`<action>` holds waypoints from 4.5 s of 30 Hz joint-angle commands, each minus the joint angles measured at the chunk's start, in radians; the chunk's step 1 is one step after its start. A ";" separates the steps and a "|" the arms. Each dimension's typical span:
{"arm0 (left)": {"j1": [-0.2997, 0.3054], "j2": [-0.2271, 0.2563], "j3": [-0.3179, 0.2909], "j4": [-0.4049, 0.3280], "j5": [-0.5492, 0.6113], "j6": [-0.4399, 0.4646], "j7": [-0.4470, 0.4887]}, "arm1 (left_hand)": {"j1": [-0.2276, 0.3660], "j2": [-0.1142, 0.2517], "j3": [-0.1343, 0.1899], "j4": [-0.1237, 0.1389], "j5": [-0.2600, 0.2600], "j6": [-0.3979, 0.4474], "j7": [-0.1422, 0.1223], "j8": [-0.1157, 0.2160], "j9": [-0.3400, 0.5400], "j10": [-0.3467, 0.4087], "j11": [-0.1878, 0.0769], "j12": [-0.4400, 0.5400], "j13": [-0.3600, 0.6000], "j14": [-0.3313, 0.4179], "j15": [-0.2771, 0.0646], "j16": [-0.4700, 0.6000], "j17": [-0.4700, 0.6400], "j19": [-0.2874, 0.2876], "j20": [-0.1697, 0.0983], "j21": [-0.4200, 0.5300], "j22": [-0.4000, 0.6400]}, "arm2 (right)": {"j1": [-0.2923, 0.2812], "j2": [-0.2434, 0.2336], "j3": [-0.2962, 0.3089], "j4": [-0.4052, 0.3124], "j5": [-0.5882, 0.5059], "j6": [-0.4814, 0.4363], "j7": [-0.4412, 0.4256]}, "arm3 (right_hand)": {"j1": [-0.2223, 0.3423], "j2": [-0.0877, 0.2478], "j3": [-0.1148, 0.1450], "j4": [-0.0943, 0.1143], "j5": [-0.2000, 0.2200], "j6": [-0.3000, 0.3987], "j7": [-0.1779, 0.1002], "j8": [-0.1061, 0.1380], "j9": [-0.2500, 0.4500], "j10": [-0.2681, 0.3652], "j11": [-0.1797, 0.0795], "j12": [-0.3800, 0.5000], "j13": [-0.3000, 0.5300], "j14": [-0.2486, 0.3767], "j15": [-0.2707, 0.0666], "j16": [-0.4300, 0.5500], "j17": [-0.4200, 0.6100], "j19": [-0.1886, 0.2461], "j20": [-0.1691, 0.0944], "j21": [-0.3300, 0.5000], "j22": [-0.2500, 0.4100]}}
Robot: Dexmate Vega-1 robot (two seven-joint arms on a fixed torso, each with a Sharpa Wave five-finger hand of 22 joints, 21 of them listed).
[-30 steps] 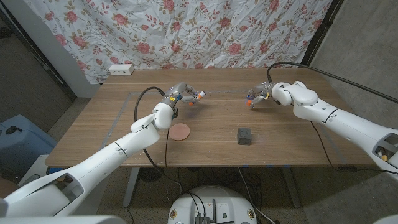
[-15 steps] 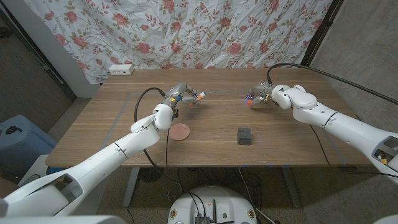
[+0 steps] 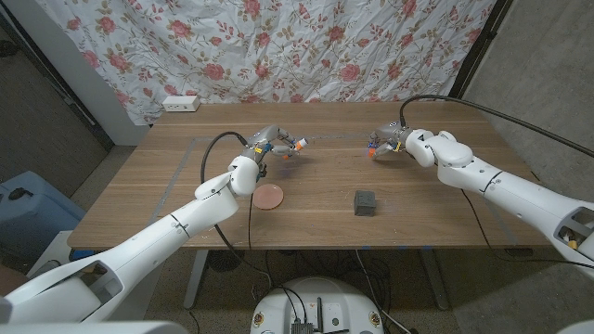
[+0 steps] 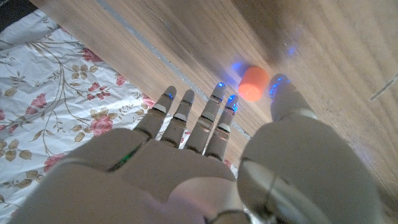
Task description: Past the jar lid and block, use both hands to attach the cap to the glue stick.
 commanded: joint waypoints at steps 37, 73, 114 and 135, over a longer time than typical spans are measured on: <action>-0.020 -0.015 0.016 0.037 0.008 -0.016 -0.008 | -0.033 0.052 0.005 0.006 0.003 0.051 0.045 0.008 0.011 0.010 -0.014 0.006 0.004 -0.007 -0.095 0.002 0.003 0.006 -0.003 0.009 0.001 | 0.031 0.039 -0.029 0.092 0.028 0.036 -0.108 | 0.113 0.056 -0.058 0.008 -0.007 0.226 -0.001 0.078 0.007 0.215 -0.003 -0.013 0.008 0.091 -0.139 0.074 0.046 0.021 -0.008 0.000 0.002; -0.028 -0.029 0.021 0.062 0.005 -0.043 -0.004 | -0.036 0.058 0.005 0.005 0.003 0.051 0.046 0.007 0.011 0.010 -0.014 0.006 0.004 -0.008 -0.092 0.002 0.003 0.008 -0.004 0.009 0.001 | -0.069 -0.024 0.076 -0.079 0.114 -0.045 -0.159 | 0.192 0.081 -0.083 -0.001 -0.011 0.320 -0.001 0.105 0.007 0.323 -0.005 -0.015 0.015 0.145 -0.152 0.117 0.060 0.046 -0.025 0.001 0.002; -0.049 -0.071 0.011 0.162 -0.074 -0.189 -0.002 | -0.038 0.060 0.005 0.003 0.003 0.040 0.037 0.004 0.012 -0.005 -0.015 0.003 0.004 -0.012 -0.096 0.000 0.003 0.008 0.005 0.008 0.002 | -0.213 -0.065 0.286 -0.294 0.516 -0.104 -0.188 | 0.189 0.094 -0.112 0.015 -0.026 0.322 -0.001 0.093 0.003 0.337 -0.004 -0.031 0.013 0.144 -0.140 0.124 0.058 0.040 -0.017 -0.002 0.002; -0.064 -0.085 0.016 0.185 -0.092 -0.241 -0.008 | -0.044 0.063 0.004 0.003 0.002 0.033 0.039 0.003 0.012 -0.013 -0.016 0.003 0.005 -0.009 -0.090 0.001 0.003 0.036 0.019 0.016 0.003 | -0.192 -0.077 0.302 -0.314 0.658 -0.062 -0.141 | 0.174 0.101 -0.131 0.024 -0.035 0.313 -0.001 0.079 0.000 0.326 -0.003 -0.044 0.013 0.133 -0.135 0.122 0.056 0.028 -0.009 -0.005 0.002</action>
